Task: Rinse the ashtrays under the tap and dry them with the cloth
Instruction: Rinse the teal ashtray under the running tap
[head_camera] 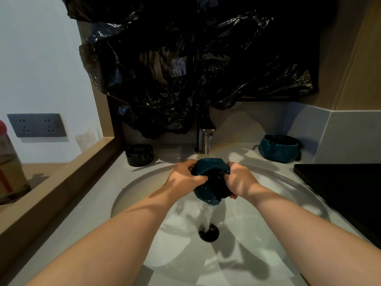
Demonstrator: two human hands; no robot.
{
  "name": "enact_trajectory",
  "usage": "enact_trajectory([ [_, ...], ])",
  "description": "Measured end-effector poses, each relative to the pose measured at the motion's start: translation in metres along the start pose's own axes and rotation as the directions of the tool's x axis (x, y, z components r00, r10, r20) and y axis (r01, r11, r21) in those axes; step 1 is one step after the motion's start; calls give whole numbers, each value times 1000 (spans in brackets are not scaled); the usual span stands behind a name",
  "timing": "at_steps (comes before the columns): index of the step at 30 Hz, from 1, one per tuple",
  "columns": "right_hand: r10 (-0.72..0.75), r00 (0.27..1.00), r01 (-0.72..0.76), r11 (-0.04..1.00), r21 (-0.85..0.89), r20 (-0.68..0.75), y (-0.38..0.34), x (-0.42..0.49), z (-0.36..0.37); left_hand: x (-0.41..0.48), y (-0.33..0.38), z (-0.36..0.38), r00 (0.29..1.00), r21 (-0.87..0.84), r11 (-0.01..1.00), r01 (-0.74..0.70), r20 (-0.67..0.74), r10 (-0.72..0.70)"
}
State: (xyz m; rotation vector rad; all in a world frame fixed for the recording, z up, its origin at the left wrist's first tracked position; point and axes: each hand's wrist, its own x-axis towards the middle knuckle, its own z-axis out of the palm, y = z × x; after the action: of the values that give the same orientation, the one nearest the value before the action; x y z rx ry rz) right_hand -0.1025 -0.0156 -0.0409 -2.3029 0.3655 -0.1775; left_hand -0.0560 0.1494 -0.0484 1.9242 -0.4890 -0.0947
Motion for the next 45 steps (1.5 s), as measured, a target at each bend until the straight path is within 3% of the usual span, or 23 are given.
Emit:
enact_trajectory([
  [3,113,993,-118,982,149,42,3,2,2,0,0,-1,999,-35,998,45,31,-44],
  [6,195,977,-213,910,357,87,1,-1,2,0,-5,-3,979,-37,991,126,168,-118],
  [9,208,958,-280,837,471,199,-2,-5,1,2,-7,-5,983,-158,978,137,142,-115],
  [11,169,962,-241,895,376,215,-1,-6,1,3,-5,-7,990,-160,979,123,95,-109],
  [14,-7,1000,7,1000,27,14,-1,-2,-2,2,-4,-11,993,-36,994,101,70,-99],
  [16,-110,991,100,988,-121,-79,-2,-1,-4,1,-3,-11,992,41,996,81,96,-85],
  [20,-207,974,162,918,-363,-90,-4,-4,-1,-2,0,-5,983,113,993,43,173,-62],
  [24,-91,992,62,956,-288,-91,3,2,3,-5,0,-2,979,79,996,28,201,-44],
  [27,96,994,-95,995,33,-50,8,8,7,-5,-4,-2,973,63,996,64,216,-76],
  [30,225,974,-209,927,312,-15,6,12,8,-3,-7,-2,971,-12,994,111,216,-106],
  [34,288,951,-308,852,422,112,2,6,6,-1,-3,-4,977,-123,983,134,180,-111],
  [37,239,948,-302,881,365,209,4,4,-1,0,-1,-8,986,-127,981,143,107,-130],
  [41,80,993,-94,978,186,84,5,9,-9,-2,1,-12,990,-63,991,119,89,-114],
  [45,59,995,-66,993,94,80,14,12,-3,-6,4,-7,995,19,1000,13,100,-15],
])
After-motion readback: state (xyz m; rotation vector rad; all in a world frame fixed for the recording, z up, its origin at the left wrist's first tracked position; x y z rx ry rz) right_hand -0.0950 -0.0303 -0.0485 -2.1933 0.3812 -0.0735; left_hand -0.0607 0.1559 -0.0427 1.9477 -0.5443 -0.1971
